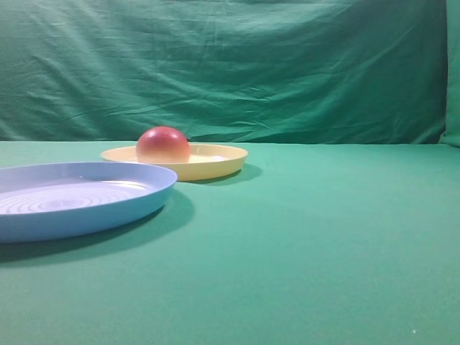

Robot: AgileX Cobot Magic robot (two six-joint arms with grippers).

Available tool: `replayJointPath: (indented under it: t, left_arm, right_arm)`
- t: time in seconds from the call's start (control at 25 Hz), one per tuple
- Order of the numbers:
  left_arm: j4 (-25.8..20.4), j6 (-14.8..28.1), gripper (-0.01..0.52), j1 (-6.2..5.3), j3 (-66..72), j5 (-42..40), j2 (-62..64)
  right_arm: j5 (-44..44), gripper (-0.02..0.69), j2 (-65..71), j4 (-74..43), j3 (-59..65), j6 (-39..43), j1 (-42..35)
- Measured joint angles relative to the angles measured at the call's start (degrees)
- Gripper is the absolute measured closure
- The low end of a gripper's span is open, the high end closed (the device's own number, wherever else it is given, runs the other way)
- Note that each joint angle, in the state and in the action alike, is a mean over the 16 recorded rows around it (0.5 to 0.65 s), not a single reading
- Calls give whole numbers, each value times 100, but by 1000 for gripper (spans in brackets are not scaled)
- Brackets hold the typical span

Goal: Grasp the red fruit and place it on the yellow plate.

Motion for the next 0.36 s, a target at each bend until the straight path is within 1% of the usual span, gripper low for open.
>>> replayJointPath:
  t: [0.36]
  left_arm:
    - [0,0,357,0,0,0,0]
  right_arm:
    - [0,665,0,0,0,8,0]
